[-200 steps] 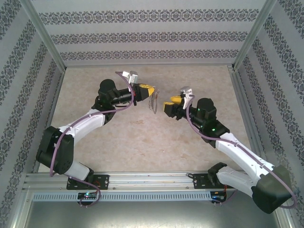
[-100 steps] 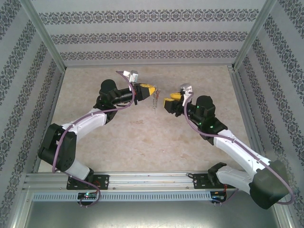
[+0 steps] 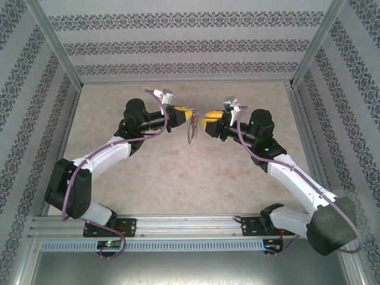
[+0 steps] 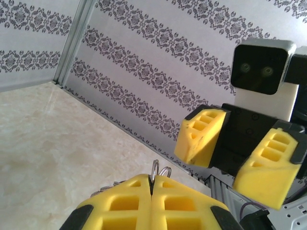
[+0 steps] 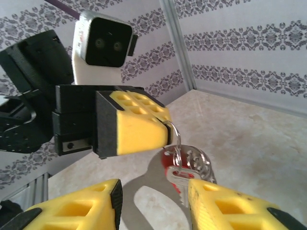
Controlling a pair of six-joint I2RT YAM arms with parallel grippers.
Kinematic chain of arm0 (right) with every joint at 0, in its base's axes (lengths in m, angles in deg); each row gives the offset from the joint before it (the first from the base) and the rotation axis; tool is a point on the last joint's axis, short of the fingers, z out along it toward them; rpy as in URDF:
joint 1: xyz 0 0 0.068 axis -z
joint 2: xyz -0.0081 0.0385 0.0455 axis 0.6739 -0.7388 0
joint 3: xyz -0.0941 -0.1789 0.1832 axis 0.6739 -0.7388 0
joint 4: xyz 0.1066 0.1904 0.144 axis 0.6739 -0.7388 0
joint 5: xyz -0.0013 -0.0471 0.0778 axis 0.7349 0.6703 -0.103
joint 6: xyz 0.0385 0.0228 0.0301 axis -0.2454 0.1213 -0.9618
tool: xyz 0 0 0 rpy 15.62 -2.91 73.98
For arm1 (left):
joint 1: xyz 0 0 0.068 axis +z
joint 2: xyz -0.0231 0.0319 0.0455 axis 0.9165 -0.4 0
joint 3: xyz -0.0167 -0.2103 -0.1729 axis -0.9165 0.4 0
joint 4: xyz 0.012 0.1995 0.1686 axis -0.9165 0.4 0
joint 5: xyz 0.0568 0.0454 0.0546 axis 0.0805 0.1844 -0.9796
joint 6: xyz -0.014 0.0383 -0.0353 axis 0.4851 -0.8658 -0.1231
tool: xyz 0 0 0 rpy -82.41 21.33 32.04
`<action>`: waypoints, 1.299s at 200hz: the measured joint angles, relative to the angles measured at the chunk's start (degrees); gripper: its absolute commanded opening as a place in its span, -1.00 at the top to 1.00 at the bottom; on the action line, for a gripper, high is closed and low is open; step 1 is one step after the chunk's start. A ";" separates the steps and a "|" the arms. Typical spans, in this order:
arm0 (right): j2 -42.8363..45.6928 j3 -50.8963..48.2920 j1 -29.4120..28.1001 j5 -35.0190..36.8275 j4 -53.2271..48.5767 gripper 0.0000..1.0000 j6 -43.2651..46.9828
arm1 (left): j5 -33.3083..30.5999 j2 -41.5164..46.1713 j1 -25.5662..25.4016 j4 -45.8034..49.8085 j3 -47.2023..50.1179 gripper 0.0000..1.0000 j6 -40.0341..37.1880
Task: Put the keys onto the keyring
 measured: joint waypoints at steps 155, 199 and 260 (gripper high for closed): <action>-7.04 2.60 0.02 -3.87 6.01 0.40 -3.04 | 0.07 -0.04 0.00 4.15 -2.38 1.00 -2.03; -8.70 3.13 0.39 -4.46 6.75 0.60 -3.39 | 0.04 -0.07 0.00 4.15 -2.38 1.00 -2.03; -9.60 3.17 0.39 -6.19 7.34 0.71 -3.80 | 0.07 -0.22 0.00 4.20 -2.58 1.00 -2.03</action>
